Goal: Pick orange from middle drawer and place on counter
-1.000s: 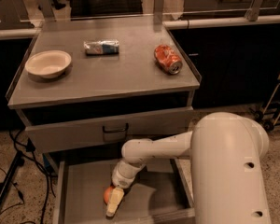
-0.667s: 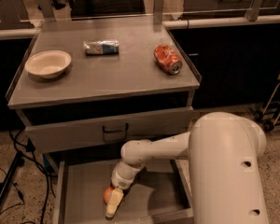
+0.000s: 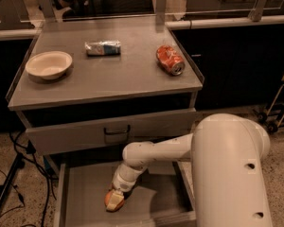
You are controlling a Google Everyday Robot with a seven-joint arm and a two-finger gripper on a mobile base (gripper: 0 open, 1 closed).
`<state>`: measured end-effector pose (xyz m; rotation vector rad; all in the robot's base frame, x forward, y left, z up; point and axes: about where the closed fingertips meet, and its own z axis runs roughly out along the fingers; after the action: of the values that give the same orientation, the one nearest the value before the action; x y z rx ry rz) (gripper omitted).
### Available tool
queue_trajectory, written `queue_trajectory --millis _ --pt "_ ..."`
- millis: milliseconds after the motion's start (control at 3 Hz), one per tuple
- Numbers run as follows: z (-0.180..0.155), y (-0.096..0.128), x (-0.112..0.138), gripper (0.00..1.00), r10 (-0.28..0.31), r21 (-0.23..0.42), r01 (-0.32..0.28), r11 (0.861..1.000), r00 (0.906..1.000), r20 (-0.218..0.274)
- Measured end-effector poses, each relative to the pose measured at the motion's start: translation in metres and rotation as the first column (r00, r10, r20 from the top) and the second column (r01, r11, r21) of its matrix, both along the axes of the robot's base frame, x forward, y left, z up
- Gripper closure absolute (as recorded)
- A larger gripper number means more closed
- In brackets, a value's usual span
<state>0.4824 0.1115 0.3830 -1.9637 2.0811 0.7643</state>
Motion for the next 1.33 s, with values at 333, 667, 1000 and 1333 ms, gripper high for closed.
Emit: queue_trajectory --millis 333,667,1000,1333 --pt "0.000 0.000 0.000 0.71 0.000 0.000 0.000 1.000 1.0000 0.000" --pt "0.000 0.000 0.000 0.94 0.000 0.000 0.000 1.000 1.0000 0.000" --pt "0.010 -0.002 -0.002 1.00 -0.016 -0.003 0.016 1.000 0.9999 -0.001" --pt "0.040 -0.006 -0.004 1.00 -0.041 -0.006 0.041 0.999 0.9991 0.011"
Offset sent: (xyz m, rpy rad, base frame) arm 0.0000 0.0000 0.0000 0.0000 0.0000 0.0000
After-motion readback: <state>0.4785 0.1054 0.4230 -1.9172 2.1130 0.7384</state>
